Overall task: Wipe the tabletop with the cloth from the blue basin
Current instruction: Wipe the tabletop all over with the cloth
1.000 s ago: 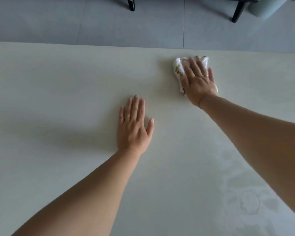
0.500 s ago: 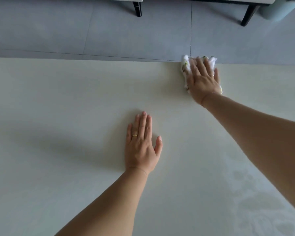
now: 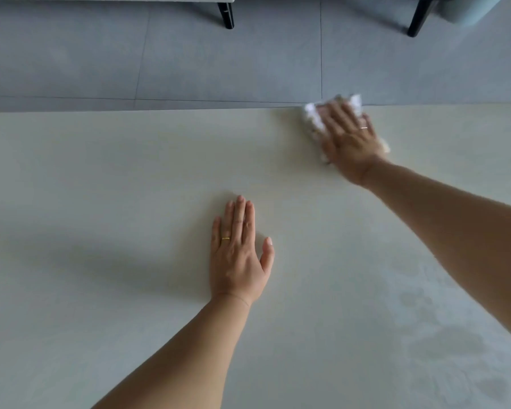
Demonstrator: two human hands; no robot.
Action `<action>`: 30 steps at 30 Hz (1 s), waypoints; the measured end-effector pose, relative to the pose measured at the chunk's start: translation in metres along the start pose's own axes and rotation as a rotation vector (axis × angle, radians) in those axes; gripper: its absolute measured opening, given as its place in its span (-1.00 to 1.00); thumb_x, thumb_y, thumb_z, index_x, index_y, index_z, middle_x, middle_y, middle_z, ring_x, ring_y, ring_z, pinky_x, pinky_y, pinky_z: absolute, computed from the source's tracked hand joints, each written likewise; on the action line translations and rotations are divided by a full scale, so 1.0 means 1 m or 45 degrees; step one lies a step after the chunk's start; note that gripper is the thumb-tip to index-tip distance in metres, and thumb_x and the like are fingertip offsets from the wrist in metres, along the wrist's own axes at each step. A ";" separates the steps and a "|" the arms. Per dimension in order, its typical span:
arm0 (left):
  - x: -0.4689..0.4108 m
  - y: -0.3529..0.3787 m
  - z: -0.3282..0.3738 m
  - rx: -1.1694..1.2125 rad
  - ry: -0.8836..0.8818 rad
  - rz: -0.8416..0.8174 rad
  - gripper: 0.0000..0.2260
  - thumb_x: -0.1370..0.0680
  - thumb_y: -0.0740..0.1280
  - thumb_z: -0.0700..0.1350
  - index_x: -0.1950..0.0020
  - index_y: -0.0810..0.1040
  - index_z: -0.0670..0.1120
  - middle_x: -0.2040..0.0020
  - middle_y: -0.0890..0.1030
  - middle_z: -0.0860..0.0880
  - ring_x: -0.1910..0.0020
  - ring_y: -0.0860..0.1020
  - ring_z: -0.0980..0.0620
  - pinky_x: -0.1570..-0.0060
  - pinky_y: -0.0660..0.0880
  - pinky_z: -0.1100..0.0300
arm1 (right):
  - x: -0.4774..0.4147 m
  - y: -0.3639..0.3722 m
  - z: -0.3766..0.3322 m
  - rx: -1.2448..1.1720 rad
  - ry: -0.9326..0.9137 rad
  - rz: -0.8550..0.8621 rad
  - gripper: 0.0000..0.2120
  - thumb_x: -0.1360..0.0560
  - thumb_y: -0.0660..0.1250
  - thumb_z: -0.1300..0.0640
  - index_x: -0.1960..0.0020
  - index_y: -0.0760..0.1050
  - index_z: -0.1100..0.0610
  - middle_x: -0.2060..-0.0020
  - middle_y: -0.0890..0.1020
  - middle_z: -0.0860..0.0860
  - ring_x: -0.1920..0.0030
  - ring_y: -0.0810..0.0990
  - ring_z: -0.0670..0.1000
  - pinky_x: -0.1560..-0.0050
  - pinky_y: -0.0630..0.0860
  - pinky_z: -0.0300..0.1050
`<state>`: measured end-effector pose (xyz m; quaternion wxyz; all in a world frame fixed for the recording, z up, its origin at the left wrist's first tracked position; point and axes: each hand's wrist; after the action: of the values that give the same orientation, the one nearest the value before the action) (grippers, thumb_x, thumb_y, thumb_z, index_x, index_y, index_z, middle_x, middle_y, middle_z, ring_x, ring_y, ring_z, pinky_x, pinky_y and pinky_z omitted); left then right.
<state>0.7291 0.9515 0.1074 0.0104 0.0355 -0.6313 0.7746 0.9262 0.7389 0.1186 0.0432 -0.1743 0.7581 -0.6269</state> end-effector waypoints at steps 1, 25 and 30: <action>0.000 0.000 0.000 -0.003 0.000 -0.001 -0.40 -0.54 0.07 0.08 -0.52 0.19 -0.18 -0.53 0.19 -0.12 -0.52 0.15 -0.09 -0.48 0.07 -0.03 | 0.004 -0.004 0.022 -0.020 0.173 0.022 -0.50 -0.62 -0.13 -0.12 -0.53 -0.12 -0.15 -0.55 -0.03 -0.07 -0.53 -0.15 -0.02 -0.49 -0.13 0.08; 0.001 0.001 0.007 -0.100 -0.021 0.010 -0.40 -0.54 -0.01 0.07 -0.51 0.18 -0.21 -0.53 0.19 -0.17 -0.51 0.16 -0.12 -0.47 0.08 -0.06 | 0.080 0.018 -0.008 -0.111 0.447 0.038 -0.48 -0.61 -0.04 -0.04 -0.54 -0.07 -0.05 -0.55 -0.07 0.01 -0.53 -0.17 0.10 -0.46 -0.20 0.15; 0.002 -0.003 0.010 -0.173 -0.022 -0.044 -0.38 -0.54 -0.08 0.09 -0.52 0.15 -0.21 -0.54 0.16 -0.16 -0.52 0.13 -0.11 -0.49 0.00 -0.07 | 0.135 0.030 -0.028 0.027 -0.234 -0.082 -0.48 -0.62 -0.01 -0.05 -0.54 -0.06 -0.09 -0.54 -0.04 -0.08 -0.54 -0.13 0.03 -0.48 -0.24 0.03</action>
<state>0.7275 0.9422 0.1126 0.0207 0.0526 -0.6818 0.7293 0.7856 0.7267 0.1162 0.0940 -0.2548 0.7384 -0.6172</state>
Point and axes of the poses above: each hand's wrist, its own x-axis away from the middle knuckle, its own y-axis out of the palm, z = x × y
